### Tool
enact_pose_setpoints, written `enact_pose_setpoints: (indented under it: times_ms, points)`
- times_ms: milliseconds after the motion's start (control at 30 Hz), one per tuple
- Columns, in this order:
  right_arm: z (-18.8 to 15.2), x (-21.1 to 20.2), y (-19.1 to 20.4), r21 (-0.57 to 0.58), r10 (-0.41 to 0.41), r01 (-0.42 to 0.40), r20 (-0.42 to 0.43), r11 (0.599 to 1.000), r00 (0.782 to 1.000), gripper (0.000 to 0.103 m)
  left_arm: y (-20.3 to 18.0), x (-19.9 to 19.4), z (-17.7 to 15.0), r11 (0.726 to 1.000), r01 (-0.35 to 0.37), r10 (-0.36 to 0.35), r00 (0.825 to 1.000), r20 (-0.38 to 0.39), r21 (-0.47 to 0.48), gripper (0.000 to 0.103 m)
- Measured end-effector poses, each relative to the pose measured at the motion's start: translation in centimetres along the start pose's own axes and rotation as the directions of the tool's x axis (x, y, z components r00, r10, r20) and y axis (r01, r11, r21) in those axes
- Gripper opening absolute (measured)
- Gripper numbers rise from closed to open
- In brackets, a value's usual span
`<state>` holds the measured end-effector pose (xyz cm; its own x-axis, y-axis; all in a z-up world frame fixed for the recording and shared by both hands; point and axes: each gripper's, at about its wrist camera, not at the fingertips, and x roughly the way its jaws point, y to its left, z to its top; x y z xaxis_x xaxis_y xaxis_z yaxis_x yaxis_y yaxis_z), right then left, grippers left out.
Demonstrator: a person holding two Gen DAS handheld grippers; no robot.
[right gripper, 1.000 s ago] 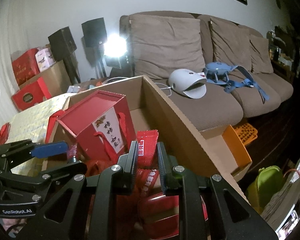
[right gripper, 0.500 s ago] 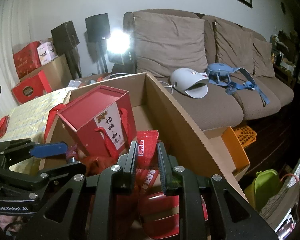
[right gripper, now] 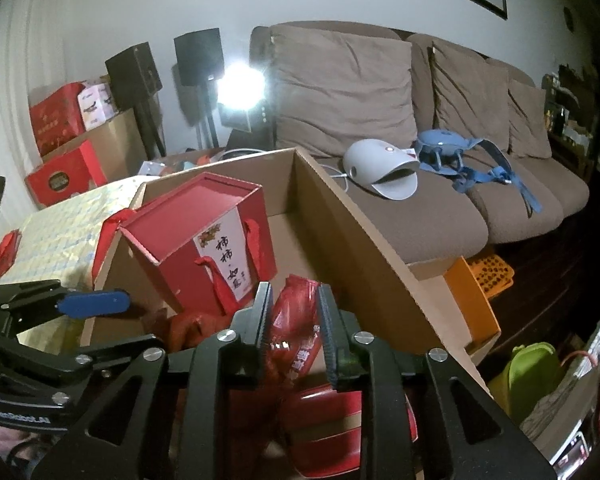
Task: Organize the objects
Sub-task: 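Open both grippers to release the red packet and red tube in the box, then withdraw both open grippers from the box toward the red printed bag on the table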
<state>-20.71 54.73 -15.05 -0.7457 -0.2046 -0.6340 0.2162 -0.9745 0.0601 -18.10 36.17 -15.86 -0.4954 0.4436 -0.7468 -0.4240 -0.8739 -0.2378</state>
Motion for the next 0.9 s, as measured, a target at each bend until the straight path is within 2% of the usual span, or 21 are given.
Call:
enact_pose_setpoints:
  times_ms: [67,233,300,367,900]
  points:
    - [0.0,-0.1,-0.1,0.005,-0.001,0.001,0.005,1.0,1.0,0.028,0.0,-0.3,-0.1,1.0,0.007,-0.007,1.0,0.007,0.003,0.07]
    - [0.2,-0.7,-0.1,0.01,-0.011,0.01,0.037,1.0,0.999,0.049,0.2,-1.3,0.1,1.0,-0.007,0.007,0.999,0.031,-0.005,0.083]
    - [0.3,-0.9,-0.1,0.012,-0.017,0.017,0.051,1.0,0.999,0.059,0.4,-1.6,0.2,1.0,-0.007,0.008,0.999,0.039,-0.014,0.085]
    - [0.4,-1.0,-0.2,0.018,-0.022,0.021,0.057,1.0,0.998,0.062,0.8,-1.8,0.2,0.999,-0.019,0.02,0.999,0.043,-0.028,0.085]
    - [0.4,-1.1,-0.5,0.027,-0.022,0.02,0.056,0.999,0.998,0.063,3.9,-4.5,1.3,0.995,-0.053,0.062,0.993,0.103,-0.086,0.086]
